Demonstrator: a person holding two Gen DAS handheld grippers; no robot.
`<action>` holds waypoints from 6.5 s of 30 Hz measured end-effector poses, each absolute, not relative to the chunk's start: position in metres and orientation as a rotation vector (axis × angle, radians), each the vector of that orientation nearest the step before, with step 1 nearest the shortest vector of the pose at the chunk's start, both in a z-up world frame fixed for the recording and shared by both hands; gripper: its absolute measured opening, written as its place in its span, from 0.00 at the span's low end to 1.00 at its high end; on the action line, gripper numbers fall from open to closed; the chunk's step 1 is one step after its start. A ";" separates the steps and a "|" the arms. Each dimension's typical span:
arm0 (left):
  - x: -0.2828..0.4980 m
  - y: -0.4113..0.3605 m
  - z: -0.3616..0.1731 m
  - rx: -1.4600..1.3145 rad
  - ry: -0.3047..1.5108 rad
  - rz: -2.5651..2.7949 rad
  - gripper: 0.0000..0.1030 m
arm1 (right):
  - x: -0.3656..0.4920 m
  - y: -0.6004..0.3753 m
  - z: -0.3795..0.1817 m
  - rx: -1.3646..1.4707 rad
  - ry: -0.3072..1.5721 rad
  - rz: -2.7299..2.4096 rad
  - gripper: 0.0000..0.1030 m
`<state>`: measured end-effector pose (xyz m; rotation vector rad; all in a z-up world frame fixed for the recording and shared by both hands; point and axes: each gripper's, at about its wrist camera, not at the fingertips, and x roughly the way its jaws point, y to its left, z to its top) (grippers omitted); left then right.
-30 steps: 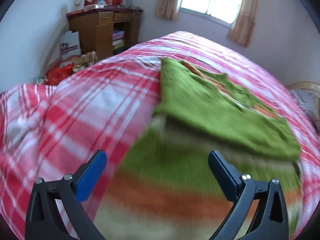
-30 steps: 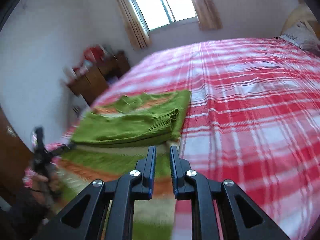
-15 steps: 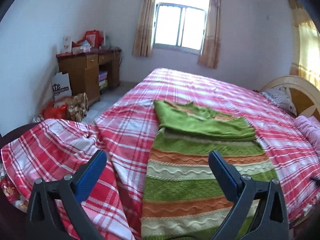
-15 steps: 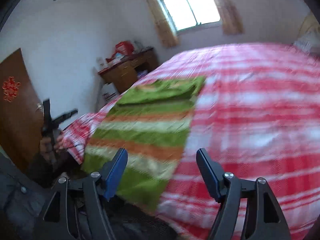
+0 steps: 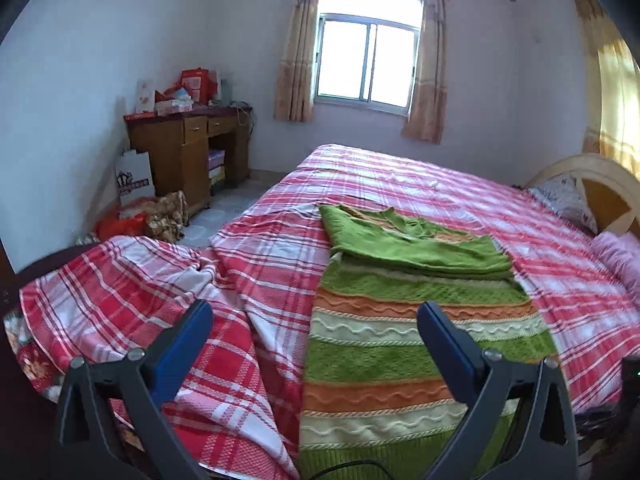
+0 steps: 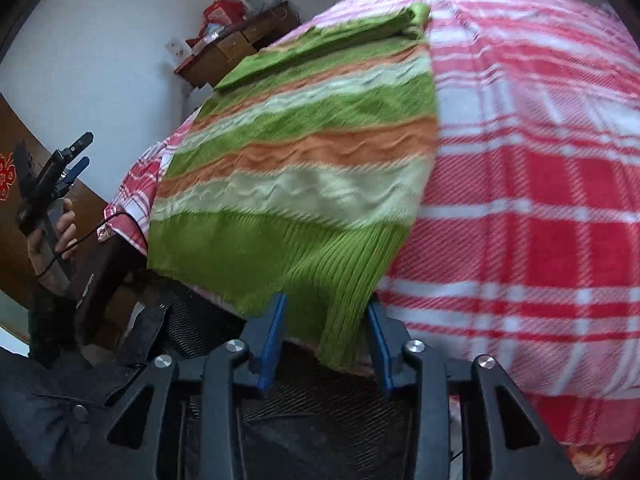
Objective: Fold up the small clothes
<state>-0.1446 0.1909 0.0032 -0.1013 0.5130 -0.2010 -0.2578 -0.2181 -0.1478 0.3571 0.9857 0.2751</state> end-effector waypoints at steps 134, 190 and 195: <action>0.079 0.139 -0.032 -0.340 0.751 -0.410 0.05 | -0.052 -0.230 -0.006 0.017 0.471 -0.094 0.03; 0.129 0.078 -0.045 -0.122 0.816 -0.298 0.54 | 0.021 -0.291 -0.051 0.223 0.596 -0.178 0.05; 0.062 0.063 -0.070 -0.085 0.815 -0.303 0.55 | 0.017 -0.235 -0.080 0.108 0.703 -0.072 0.05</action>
